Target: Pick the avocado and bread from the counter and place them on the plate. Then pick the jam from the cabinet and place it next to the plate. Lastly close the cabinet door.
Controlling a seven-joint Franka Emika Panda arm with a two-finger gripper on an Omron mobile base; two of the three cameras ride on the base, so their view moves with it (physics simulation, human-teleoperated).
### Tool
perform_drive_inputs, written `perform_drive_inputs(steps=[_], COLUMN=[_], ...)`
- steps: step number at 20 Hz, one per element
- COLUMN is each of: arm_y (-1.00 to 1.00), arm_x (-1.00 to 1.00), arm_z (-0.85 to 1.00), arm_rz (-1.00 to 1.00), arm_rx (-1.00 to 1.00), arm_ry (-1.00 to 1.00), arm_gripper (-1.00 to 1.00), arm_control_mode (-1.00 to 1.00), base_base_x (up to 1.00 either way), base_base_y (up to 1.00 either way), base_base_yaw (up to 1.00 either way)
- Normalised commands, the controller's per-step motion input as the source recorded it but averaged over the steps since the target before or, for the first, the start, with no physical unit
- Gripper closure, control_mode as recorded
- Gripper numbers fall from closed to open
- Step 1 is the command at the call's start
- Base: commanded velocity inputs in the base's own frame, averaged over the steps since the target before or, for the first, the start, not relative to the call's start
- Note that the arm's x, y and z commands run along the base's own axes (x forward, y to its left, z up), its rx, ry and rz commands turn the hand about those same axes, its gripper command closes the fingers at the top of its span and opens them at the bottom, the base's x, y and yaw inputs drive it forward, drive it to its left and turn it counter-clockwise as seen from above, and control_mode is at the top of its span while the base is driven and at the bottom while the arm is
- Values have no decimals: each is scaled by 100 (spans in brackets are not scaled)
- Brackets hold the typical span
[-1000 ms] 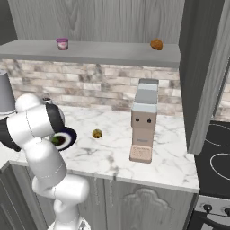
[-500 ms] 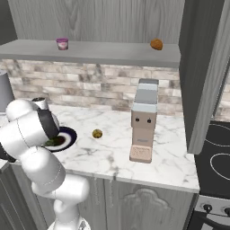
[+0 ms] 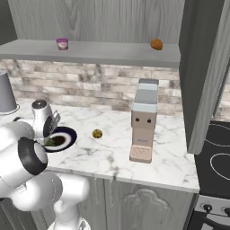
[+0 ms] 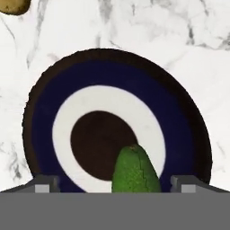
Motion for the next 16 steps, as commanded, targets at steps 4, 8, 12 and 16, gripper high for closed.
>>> perform_drive_inputs(steps=[4, 8, 12, 16], arm_y=[-38, -37, -39, -52], arm_x=[-2, -13, -27, -29], arm_z=[83, 74, 44, 37], arm_rz=[-18, -9, -6, -6], arm_rx=[15, 3, 0, -10], arm_ry=[-23, -1, 17, 17], arm_gripper=[-100, -100, -100, -100], arm_control_mode=[-100, -100, -100, -100], base_base_x=[0, 0, 0, 0], base_base_y=[0, 0, 0, 0], base_base_yaw=[0, 0, 0, 0])
